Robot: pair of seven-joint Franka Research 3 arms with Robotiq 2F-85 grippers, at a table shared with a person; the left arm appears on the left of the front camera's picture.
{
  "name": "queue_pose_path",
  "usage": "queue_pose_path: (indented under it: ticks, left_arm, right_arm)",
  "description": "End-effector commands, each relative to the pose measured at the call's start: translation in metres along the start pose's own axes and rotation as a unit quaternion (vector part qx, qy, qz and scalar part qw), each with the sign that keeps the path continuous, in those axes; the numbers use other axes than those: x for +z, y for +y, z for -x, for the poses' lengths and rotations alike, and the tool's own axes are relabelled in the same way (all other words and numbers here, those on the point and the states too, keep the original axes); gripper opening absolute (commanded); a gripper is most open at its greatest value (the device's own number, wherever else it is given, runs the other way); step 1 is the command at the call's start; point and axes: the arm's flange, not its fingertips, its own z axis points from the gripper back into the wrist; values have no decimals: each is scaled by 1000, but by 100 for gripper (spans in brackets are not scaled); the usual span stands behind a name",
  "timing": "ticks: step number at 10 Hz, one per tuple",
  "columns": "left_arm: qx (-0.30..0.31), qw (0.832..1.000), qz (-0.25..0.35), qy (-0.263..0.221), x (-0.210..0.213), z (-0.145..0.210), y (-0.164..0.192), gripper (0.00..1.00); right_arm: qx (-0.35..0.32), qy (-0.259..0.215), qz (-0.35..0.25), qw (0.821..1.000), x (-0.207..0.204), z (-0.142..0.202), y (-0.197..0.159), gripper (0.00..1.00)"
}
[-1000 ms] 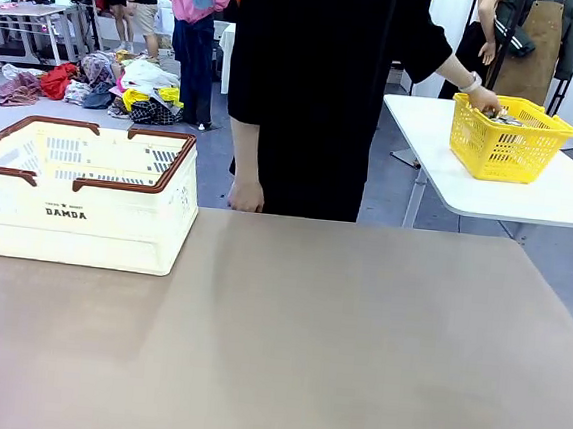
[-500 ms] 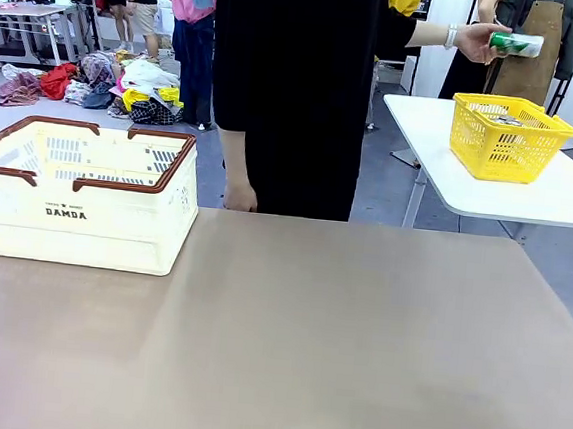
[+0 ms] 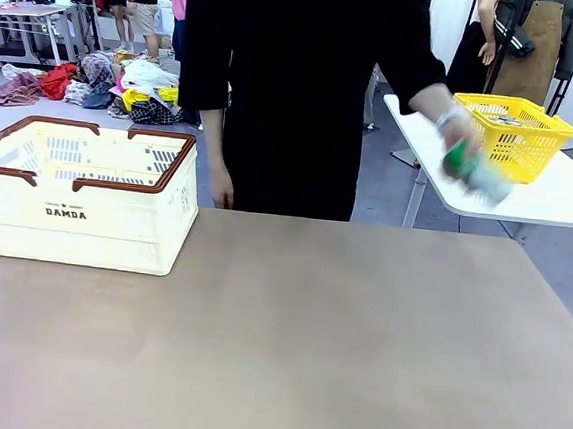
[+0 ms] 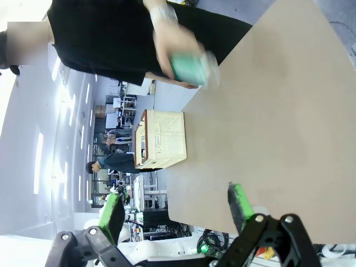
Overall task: Place the drinks into the Shopping basket.
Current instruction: Pick up one drink and place it into the Shopping basket.
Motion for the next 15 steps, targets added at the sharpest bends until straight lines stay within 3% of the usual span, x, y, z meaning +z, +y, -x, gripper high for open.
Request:
queue_pose_path:
  ticks: [1,15]
  left_arm:
    - [-8,1000,7,0,2,-1,0,100]
    - [-8,1000,7,0,2,-1,0,100]
  right_arm:
    - [14,-4,-11,1000,1,-4,1,100]
    - [14,-4,-11,1000,1,-4,1,100]
